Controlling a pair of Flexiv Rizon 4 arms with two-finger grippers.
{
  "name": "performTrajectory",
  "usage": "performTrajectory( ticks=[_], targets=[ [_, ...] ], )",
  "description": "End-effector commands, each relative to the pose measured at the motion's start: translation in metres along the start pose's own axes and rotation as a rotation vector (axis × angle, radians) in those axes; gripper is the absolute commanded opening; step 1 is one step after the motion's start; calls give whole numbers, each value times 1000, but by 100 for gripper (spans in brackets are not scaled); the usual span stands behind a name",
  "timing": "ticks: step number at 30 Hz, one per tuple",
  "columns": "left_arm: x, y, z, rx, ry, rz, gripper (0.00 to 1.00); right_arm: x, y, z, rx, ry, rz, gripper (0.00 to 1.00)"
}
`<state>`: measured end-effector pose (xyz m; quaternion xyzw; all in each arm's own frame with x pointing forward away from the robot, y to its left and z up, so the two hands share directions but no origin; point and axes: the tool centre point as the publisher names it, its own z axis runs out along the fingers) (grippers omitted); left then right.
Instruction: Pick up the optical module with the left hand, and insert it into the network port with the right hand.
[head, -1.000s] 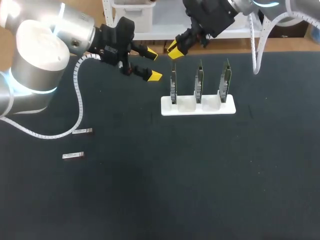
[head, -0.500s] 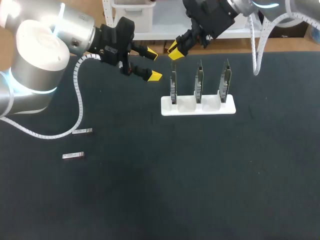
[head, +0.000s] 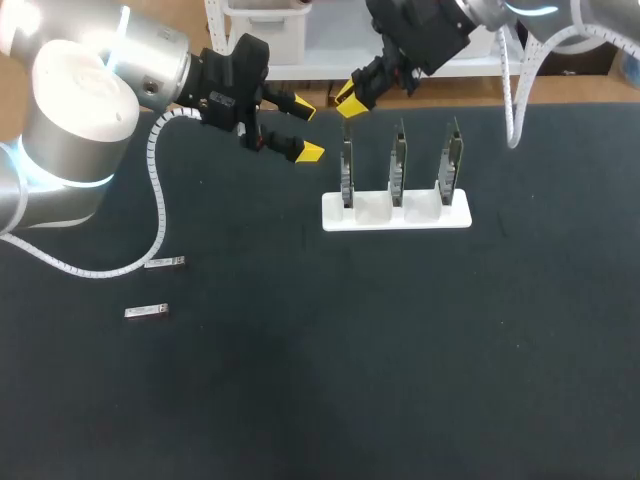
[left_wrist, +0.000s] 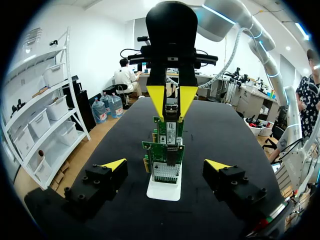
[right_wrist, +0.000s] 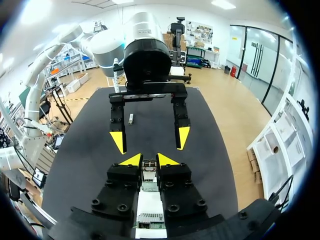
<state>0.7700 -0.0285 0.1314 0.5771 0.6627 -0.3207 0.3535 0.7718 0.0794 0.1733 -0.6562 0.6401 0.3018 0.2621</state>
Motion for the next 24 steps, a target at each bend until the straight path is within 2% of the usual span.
performTrajectory(
  ticks=[1,24],
  targets=[
    [0,1,1,3,2,0,100,0,2,0,5,0,-2,0],
    [0,1,1,3,2,0,100,2,5,0,-6,-2,3,0]
  ],
)
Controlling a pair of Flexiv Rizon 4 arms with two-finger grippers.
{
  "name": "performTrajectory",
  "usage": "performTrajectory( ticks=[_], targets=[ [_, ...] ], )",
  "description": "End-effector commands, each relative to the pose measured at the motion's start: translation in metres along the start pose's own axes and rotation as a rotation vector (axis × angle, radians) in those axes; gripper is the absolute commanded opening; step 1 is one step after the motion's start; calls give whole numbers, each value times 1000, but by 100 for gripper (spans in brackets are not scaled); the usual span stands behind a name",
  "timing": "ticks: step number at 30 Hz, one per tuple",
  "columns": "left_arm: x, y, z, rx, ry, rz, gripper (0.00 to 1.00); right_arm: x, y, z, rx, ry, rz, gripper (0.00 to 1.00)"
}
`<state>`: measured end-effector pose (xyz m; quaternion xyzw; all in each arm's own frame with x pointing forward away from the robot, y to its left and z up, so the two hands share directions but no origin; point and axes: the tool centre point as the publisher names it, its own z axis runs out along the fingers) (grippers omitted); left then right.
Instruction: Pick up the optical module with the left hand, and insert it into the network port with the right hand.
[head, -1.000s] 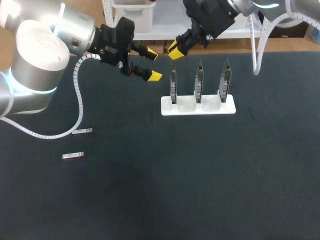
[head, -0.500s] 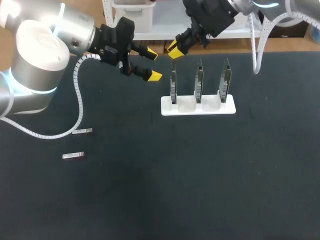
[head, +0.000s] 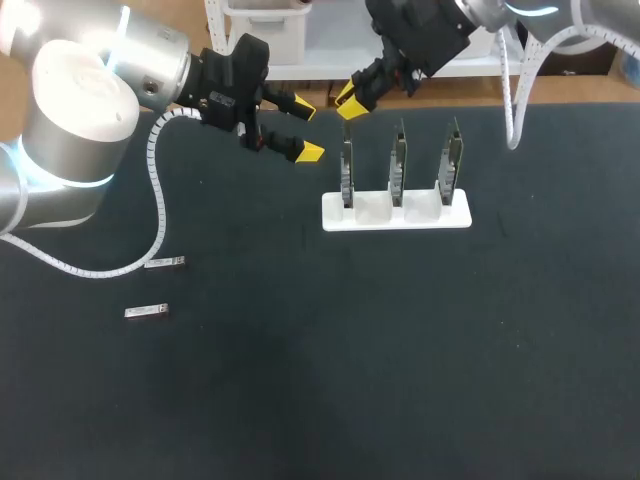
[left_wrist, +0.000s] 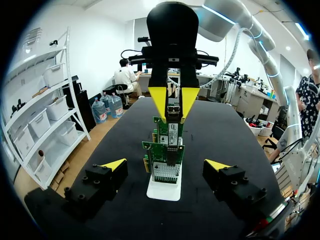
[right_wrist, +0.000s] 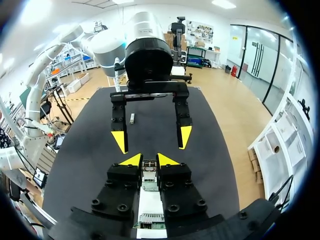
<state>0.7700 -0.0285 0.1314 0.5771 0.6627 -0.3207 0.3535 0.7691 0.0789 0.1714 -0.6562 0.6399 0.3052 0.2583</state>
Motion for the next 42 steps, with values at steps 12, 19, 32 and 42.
performTrajectory(
  ticks=[12,19,32,42],
  targets=[
    [0,1,1,3,2,0,100,1,3,2,-1,-10,3,0],
    [0,1,1,3,2,0,100,3,3,3,1,-7,7,0],
    [0,1,1,3,2,0,100,0,1,1,5,-6,-5,0],
    [0,1,1,3,2,0,100,0,0,-1,5,-8,-8,0]
  ],
)
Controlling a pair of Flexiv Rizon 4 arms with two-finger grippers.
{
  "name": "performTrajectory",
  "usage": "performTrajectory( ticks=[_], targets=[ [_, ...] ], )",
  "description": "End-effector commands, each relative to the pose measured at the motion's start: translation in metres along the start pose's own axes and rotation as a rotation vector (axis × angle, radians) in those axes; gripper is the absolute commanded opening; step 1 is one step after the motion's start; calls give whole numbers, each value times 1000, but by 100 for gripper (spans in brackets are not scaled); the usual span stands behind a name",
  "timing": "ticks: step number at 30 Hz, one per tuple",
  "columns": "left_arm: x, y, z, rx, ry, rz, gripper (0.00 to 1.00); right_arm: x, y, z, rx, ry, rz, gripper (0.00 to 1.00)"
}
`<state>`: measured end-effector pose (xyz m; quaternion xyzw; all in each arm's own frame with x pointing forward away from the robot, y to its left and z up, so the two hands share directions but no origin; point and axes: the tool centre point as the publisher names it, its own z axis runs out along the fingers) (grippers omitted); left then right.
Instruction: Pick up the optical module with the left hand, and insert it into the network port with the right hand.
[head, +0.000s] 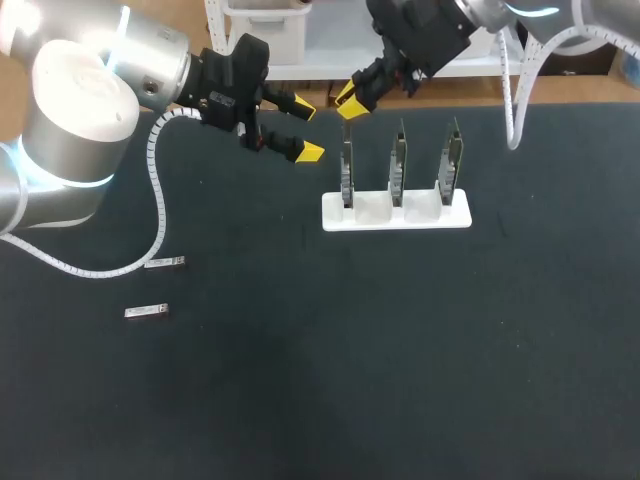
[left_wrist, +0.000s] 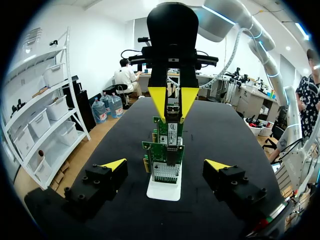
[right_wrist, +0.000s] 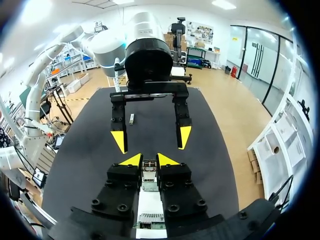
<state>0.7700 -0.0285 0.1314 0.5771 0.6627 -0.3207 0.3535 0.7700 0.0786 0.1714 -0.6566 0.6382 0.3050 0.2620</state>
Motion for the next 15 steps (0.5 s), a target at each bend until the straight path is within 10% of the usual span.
performTrajectory(
  ticks=[1,15],
  targets=[
    [0,1,1,3,2,0,100,0,1,-1,2,-3,-3,0],
    [0,1,1,3,2,0,100,1,0,0,-7,-3,-1,0]
  ],
)
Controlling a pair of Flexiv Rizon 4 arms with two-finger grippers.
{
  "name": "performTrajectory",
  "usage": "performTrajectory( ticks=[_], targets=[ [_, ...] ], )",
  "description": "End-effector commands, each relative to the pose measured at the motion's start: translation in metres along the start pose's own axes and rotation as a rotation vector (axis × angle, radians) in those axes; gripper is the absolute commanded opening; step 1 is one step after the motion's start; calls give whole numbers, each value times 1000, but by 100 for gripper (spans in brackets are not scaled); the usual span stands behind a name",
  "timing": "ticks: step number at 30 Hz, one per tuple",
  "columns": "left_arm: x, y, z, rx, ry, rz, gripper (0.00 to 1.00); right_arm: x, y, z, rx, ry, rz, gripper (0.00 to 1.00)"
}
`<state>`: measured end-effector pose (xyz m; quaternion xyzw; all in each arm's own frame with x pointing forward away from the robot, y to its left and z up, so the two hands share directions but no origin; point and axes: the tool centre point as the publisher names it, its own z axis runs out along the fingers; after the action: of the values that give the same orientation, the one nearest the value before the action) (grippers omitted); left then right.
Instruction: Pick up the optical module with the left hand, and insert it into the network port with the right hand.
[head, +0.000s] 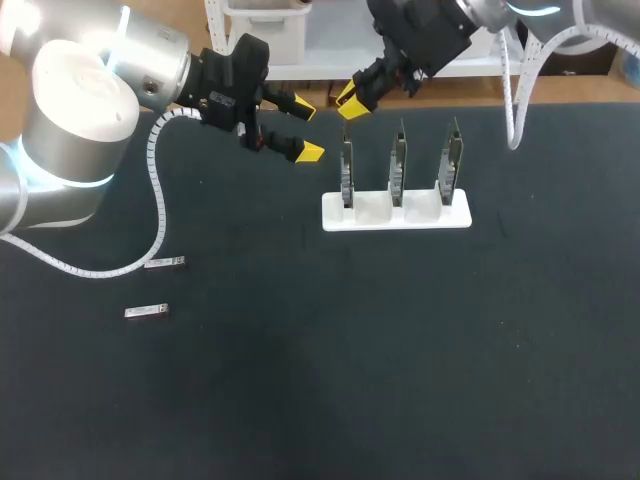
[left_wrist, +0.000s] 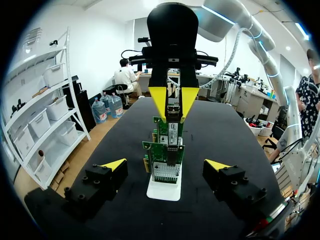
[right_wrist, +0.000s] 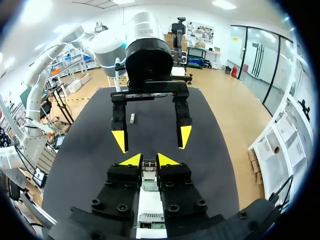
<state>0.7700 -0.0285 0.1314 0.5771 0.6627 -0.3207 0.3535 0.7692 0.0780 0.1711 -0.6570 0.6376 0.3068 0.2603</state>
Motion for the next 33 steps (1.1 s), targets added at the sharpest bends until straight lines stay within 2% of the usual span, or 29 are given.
performTrajectory(
  ticks=[1,33],
  targets=[
    [0,1,1,3,2,0,100,0,0,0,-2,-3,-2,0],
    [0,1,1,3,2,0,100,5,0,4,6,-10,13,0]
  ],
)
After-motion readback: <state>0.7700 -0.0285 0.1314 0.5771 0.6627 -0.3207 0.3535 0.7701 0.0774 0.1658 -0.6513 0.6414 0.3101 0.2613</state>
